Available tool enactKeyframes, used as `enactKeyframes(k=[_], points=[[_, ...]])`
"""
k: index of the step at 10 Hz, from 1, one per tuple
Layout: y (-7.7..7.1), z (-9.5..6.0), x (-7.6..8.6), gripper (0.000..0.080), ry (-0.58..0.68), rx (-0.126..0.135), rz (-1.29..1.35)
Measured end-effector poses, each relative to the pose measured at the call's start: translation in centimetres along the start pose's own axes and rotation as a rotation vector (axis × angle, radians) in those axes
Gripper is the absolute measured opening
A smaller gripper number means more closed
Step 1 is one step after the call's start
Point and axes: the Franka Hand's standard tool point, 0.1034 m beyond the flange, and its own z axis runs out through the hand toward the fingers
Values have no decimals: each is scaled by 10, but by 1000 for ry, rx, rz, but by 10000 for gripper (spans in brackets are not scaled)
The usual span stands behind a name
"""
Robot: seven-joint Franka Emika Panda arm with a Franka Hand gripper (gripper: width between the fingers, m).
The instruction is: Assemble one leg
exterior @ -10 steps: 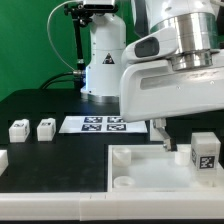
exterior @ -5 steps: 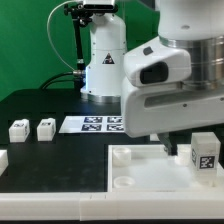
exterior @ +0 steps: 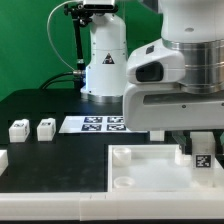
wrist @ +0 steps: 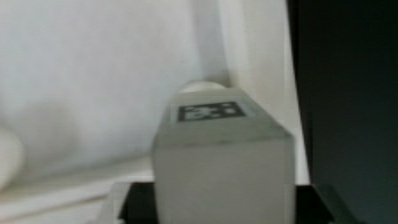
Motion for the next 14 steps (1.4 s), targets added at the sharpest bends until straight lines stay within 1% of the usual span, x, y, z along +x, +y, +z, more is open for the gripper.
enactKeyframes(k=[1, 2, 3, 4, 5, 6, 7, 9, 11, 12, 13, 14], points=[[0, 0, 0, 292, 0, 0, 88], [0, 1, 1, 292, 17, 0, 244], [1, 1, -2, 292, 46, 3, 423], [2, 1, -4, 292, 79, 20, 563], [3, 1, -5, 292, 114, 50, 725], [6, 2, -9, 292, 146, 104, 930], [4, 2, -11, 294, 156, 122, 1067], [2, 2, -12, 294, 157, 139, 1268], [2, 2, -12, 294, 162, 129, 1189], [1, 3, -13, 492, 162, 128, 1181], [-1, 4, -13, 597, 167, 108, 1019], [-4, 5, -15, 597, 172, 93, 862]])
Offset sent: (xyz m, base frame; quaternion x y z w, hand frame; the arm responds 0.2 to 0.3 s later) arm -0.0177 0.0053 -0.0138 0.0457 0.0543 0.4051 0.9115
